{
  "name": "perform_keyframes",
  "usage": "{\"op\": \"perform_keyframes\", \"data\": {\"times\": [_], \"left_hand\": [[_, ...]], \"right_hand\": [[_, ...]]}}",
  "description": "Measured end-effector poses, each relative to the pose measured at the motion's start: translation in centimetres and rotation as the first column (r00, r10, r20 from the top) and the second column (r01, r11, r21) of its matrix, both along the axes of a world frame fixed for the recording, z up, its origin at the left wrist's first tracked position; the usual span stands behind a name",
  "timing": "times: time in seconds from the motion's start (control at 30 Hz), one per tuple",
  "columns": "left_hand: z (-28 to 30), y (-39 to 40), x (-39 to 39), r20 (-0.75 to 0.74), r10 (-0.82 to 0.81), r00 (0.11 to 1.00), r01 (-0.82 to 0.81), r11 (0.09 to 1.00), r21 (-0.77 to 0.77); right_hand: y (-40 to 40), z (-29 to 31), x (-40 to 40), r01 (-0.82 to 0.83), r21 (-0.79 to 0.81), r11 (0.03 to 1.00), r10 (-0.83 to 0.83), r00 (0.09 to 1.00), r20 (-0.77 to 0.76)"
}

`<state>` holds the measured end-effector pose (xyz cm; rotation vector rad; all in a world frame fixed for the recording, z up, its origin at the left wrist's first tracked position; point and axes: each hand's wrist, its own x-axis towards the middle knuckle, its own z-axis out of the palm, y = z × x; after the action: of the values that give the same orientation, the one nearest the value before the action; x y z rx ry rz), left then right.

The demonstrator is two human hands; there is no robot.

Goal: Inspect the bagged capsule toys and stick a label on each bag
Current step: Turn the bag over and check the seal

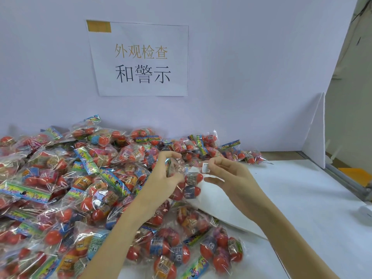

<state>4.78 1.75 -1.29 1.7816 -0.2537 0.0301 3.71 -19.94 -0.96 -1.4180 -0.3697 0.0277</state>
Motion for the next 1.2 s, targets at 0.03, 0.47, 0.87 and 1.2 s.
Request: {"op": "perform_keyframes", "data": {"times": [0.03, 0.47, 0.87, 1.2], "left_hand": [[-0.1, 0.2, 0.1, 0.018, -0.002, 1.0, 0.002, 1.0, 0.003], [-0.3, 0.0, -0.1, -0.05, 0.166, 0.985, -0.173, 0.91, -0.378], [-1.4, 0.5, 0.7, 0.105, 0.11, 0.988, -0.062, 0.923, -0.379], [-1.0, 0.4, 0.2, 0.358, 0.046, 0.933, -0.033, 0.999, -0.043]], "right_hand": [[-0.1, 0.0, 0.0, -0.006, -0.056, 0.998, 0.007, 1.0, 0.02], [1.1, 0.0, -0.6, -0.071, 0.046, 0.996, 0.074, 0.996, -0.047], [0.9, 0.0, -0.5, -0.095, 0.158, 0.983, 0.122, 0.978, -0.169], [1.3, 0.1, -0.9, 0.107, -0.08, 0.991, -0.103, 0.994, 0.046]]}}
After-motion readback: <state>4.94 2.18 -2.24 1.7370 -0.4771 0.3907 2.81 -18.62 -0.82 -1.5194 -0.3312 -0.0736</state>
